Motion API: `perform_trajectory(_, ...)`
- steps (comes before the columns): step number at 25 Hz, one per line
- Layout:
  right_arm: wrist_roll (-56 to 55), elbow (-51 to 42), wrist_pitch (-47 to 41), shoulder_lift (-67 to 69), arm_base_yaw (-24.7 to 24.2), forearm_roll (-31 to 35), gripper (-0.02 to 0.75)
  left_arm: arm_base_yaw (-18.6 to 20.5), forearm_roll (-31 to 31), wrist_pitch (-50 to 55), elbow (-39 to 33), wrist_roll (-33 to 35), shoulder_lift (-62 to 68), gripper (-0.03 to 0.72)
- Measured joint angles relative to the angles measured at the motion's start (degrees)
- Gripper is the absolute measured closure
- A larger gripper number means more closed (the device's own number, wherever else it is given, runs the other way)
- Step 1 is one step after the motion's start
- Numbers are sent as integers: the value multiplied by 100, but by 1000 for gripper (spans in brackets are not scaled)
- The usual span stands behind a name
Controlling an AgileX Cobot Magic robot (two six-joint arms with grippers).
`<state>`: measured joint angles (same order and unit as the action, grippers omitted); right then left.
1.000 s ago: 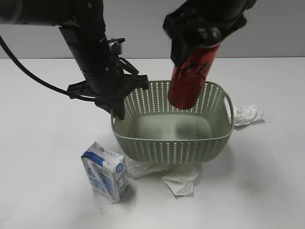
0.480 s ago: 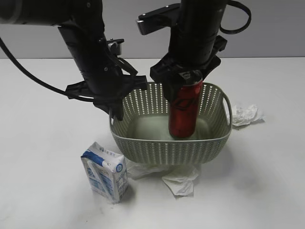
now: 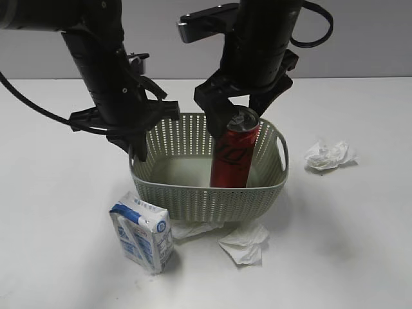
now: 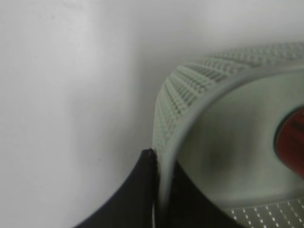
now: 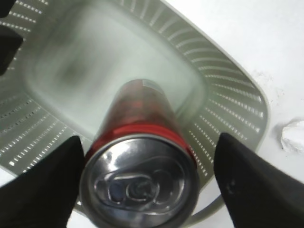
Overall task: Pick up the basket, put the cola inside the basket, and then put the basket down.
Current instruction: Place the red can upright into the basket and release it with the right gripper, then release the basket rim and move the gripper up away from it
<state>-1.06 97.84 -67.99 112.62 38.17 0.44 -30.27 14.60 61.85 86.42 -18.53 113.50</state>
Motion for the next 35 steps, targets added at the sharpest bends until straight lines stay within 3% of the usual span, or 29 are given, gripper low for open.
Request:
perform_trajectory(4,0,155,-61,0,0,5,85,0,19,0,0,0,0,688)
perform_trajectory(11,-90,1276,-87,-331,-193,43,83,7,47,22,0,6,0,688)
perform_trajectory(18,-112,1501,-89,-651,-1391,401,106,582,1004,61,-5,300,0,688)
perform_trajectory(24,-112,610,-83,-1105,-2312,334,124,1138,1139,-52,5,340,0,688)
perform_trajectory(27,-23,-141,-83,-1485,-2629,260,131,1382,1132,61,337,381,115,688)
perform_trajectory(35,222,-2317,135,-3143,-2776,53,142,1480,754,842,2542,433,1175,688)
